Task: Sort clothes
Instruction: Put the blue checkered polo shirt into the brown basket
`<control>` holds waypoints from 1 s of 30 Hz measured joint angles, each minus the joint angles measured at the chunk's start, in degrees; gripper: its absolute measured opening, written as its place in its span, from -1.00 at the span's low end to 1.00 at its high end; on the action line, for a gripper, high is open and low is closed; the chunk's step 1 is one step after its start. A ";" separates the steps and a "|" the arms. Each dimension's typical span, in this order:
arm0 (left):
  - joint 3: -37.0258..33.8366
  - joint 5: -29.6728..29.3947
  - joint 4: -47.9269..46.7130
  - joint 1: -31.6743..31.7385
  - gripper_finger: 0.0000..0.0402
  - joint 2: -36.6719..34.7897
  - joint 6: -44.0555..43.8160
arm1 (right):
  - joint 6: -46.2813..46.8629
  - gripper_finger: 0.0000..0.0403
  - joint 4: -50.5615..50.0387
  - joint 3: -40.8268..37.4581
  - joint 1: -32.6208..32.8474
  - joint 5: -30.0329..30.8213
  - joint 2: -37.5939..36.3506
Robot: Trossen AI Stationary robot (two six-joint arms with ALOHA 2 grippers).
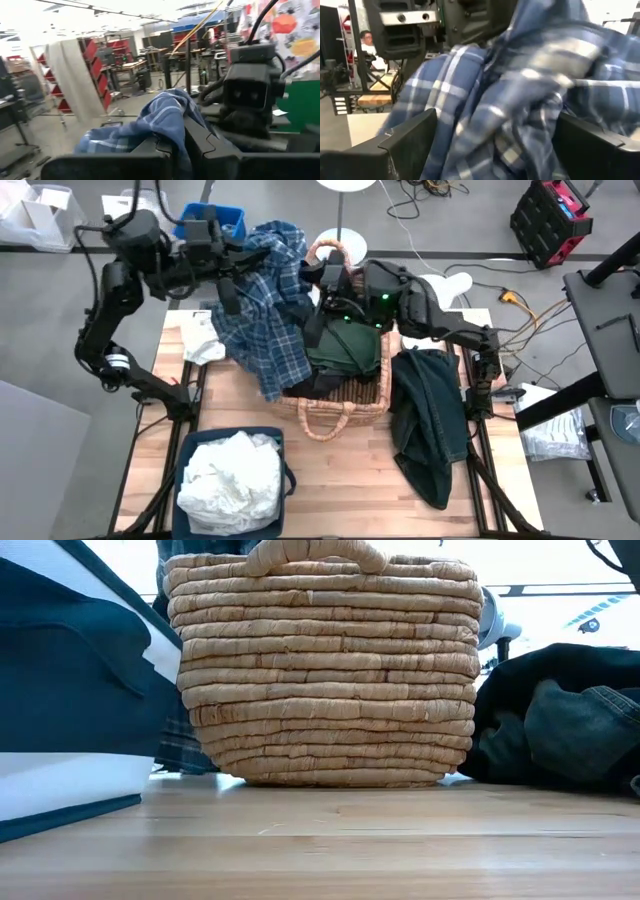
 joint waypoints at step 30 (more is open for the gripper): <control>5.61 1.09 -5.23 0.09 -0.17 3.18 -2.77 | -9.46 -0.92 11.63 0.13 -1.02 1.35 2.01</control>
